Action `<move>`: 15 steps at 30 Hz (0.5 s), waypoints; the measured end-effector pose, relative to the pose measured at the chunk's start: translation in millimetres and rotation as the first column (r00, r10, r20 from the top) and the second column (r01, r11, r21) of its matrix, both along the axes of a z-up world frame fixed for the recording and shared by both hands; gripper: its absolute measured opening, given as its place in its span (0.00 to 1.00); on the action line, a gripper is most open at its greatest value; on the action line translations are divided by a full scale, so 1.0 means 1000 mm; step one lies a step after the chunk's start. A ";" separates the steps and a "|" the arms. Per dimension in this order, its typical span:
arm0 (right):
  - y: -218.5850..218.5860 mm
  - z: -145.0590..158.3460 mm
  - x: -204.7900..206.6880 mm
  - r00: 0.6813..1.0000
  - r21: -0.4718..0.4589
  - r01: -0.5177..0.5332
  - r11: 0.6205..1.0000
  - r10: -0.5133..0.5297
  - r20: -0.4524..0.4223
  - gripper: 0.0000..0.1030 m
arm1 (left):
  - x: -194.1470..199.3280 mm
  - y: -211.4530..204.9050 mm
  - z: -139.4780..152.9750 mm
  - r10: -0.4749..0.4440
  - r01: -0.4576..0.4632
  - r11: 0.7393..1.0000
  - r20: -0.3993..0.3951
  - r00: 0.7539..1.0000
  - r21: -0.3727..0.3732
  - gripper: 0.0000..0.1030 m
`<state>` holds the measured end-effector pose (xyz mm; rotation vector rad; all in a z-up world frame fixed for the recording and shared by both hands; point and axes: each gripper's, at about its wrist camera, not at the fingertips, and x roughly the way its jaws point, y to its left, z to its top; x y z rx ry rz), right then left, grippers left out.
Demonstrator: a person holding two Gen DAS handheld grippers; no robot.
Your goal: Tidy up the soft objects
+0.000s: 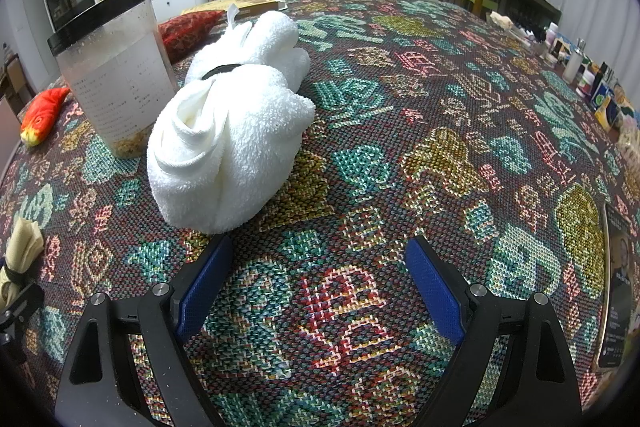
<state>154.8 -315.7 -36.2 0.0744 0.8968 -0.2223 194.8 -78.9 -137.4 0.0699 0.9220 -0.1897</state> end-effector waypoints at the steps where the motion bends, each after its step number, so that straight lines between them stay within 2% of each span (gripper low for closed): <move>1: -0.001 0.000 0.000 1.000 0.000 0.000 1.000 0.000 0.000 0.87 | 0.000 0.000 0.000 0.000 0.000 1.000 0.000 1.000 -0.001 1.00; 15: 0.000 0.000 0.000 1.000 0.000 0.000 1.000 0.000 0.000 0.87 | -0.001 0.000 0.000 0.000 0.000 1.000 0.000 1.000 -0.002 1.00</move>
